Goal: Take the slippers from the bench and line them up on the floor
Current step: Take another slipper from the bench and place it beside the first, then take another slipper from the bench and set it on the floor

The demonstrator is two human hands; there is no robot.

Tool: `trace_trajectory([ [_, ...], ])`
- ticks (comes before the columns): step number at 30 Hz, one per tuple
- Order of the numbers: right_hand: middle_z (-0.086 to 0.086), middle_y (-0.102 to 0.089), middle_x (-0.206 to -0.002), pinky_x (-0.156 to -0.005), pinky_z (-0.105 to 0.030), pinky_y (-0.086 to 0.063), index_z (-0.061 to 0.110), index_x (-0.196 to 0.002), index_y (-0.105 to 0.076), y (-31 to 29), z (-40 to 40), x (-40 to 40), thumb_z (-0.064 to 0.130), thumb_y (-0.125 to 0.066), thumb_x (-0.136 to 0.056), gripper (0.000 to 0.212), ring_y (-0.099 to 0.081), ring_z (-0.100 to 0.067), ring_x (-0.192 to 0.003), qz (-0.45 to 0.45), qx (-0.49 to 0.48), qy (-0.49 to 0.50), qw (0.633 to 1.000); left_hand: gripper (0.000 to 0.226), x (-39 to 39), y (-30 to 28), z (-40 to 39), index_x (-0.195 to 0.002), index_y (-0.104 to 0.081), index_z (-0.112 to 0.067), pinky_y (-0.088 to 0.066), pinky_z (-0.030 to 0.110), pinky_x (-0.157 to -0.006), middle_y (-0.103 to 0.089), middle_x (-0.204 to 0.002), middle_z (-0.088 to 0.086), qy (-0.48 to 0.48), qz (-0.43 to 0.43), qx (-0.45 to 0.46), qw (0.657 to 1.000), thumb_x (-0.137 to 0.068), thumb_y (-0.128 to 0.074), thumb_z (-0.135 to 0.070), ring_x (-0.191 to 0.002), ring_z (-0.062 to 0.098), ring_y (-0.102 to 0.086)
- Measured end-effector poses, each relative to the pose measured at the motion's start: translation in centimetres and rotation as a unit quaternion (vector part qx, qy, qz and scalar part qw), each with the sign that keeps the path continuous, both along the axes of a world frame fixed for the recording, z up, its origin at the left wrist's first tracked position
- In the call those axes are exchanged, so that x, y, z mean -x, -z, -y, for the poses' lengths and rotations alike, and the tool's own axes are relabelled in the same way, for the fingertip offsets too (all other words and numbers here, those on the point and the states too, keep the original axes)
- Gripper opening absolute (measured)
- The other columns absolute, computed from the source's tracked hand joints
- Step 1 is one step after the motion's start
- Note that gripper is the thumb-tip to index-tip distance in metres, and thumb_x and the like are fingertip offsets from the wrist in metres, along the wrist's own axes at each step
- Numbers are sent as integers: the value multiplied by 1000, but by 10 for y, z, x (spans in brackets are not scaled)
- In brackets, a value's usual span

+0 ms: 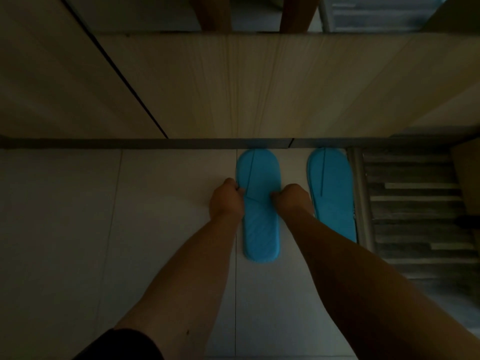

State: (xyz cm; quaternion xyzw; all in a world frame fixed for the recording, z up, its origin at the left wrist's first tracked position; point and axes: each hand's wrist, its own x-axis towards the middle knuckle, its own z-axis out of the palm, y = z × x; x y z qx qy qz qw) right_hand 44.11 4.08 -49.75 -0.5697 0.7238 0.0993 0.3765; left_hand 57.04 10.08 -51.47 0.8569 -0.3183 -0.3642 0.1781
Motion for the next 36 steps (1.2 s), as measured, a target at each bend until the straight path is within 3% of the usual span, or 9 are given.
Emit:
trace_trajectory([
  [5,-12,-64,-109,-70,-30,-45,9,-102,-61,-4,-1,0,35,-54,-92,29,-62,-29,-95,-12,15,-32,999,23,-4,-2,-1,-100,-56,-4,-44,32,-68,-65,-99,15,16,6,-8,1000,-97,-50,-26,-82,24,-57],
  [10,-12,-64,-111,-71,-31,-40,8,-109,-60,-34,-7,4,42,-43,-97,39,-56,-24,-89,-77,65,-148,984,29,-11,-27,-7,-103,-55,-3,-43,32,-66,-64,-101,17,65,43,-6,997,-99,-44,-29,-86,27,-59],
  [15,-14,-51,-131,-98,-46,-40,10,-129,-50,-130,-38,24,48,-43,-96,51,-48,-33,-120,-105,171,-264,943,33,-2,-142,-38,-117,-53,-9,-44,36,-71,-60,-109,14,222,146,-41,963,-99,-38,-31,-94,29,-57],
  [18,-14,-33,-153,-115,-48,-23,14,-147,-29,-222,-59,34,51,-41,-96,64,-28,-33,-142,-102,177,-290,935,37,3,-236,-54,-122,-53,-13,-42,39,-82,-60,-115,11,315,220,0,923,-95,-41,-36,-104,29,-54],
  [22,-11,-11,-162,-121,-47,-6,15,-154,-13,-355,-89,52,55,-33,-97,72,-7,-29,-150,-101,177,-282,937,51,11,-362,-65,-125,-53,-13,-41,43,-99,-59,-126,12,362,272,60,890,-88,-36,-42,-120,33,-51],
  [25,-11,-12,-162,-121,-48,-4,14,-154,-12,-440,-116,70,56,-34,-96,74,-6,-28,-150,-104,192,-256,942,62,24,-451,-76,-144,-36,-12,-22,51,-116,-39,-150,13,407,276,71,868,-92,-39,-47,-142,34,-29],
  [28,-11,-14,-162,-122,-49,-5,14,-154,-15,-506,-142,90,57,-36,-96,75,-7,-28,-150,-99,193,-204,955,68,40,-519,-93,-149,-24,-13,-9,52,-119,-26,-158,13,446,264,80,851,-94,-35,-50,-148,33,-16],
  [36,-8,-9,-163,-122,-47,-2,16,-154,-14,-589,-212,165,58,-33,-96,74,-1,-25,-150,-127,182,-67,973,68,107,-603,-126,-150,-22,-11,-8,51,-121,-21,-159,13,531,228,93,811,-94,-35,-48,-149,32,-11],
])
